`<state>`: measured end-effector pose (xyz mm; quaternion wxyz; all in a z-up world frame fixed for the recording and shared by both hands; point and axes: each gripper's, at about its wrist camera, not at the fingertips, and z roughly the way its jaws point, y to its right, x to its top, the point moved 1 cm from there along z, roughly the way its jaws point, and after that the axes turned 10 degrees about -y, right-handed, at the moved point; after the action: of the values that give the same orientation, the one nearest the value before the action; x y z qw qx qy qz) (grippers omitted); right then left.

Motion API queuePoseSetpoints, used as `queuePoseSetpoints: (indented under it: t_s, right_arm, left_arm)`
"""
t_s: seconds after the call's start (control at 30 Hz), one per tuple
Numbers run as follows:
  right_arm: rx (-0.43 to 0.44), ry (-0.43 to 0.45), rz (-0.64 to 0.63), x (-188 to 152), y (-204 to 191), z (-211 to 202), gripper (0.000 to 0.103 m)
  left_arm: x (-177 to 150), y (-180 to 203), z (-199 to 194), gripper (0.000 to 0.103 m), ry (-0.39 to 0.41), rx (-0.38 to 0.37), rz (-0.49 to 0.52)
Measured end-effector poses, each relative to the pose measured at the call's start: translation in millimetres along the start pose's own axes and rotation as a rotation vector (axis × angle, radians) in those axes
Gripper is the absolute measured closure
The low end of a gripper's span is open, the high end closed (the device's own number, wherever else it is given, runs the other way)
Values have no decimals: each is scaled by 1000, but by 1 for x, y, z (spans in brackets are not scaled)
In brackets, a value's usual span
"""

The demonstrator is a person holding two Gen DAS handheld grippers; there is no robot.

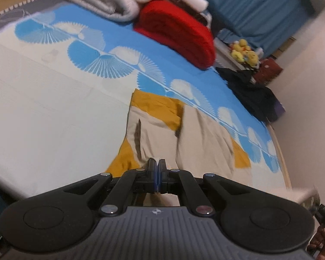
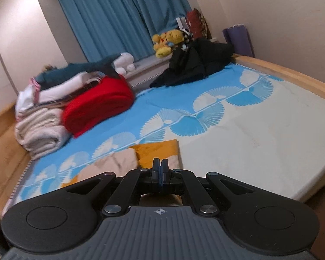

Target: Fold large clothes

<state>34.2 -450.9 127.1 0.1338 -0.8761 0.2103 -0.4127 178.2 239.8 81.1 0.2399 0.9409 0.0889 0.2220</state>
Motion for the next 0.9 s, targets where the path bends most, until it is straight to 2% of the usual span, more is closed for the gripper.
queuePoseSetpoints:
  t_s: [0.13,0.17,0.2,0.23,0.3,0.33,0.4,0.47,0.53,0.6,0.67,0.73,0.8,0.87,0.9]
  right_arm:
    - [-29,-35,31,31,-2,76,103]
    - [-38,-35,37,38,-2,92,102]
    - [-64,-29,44,46,-1,107,102]
    - [-91,-22,63,52,3,120,99]
    - [-80,-5,107,58,14,137,98]
    - [-80,-5,110,57,20,143,96]
    - [-93,-39,89,45,27,158,95]
    - [-114,-122,70,38,29,171,91]
    - [-106,-109,25,34,24,175,89]
    - [-123,-136,-29,27,21,185,83]
    - [-140,-217,-34,17,25,200,81]
    - [-136,-259,-40,13,26,210,80]
    - [-139,-280,-57,11,24,218,75]
    - [-137,-309,-54,10,25,227,64]
    - [-139,-330,-48,8,25,233,64]
  left_arm:
    - [46,-9,62,99,-23,18,-52]
    - [54,-13,73,96,-28,20,-66]
    - [60,-18,82,87,-19,24,-84]
    - [62,-22,86,75,3,32,-94]
    - [58,-36,92,67,32,33,-136]
    - [56,-41,94,67,6,38,-170]
    - [53,-49,94,67,4,39,-206]
    - [52,-45,95,65,9,69,-158]
    - [50,-40,103,62,-16,124,-90]
    - [48,-37,113,62,-44,164,-58]
    - [48,-34,119,61,-50,186,-43]
    - [49,-32,126,58,-55,204,-36]
    - [52,-31,134,56,-61,221,-34]
    - [55,-30,141,52,-67,235,-39]
    - [56,-30,145,49,-72,244,-46]
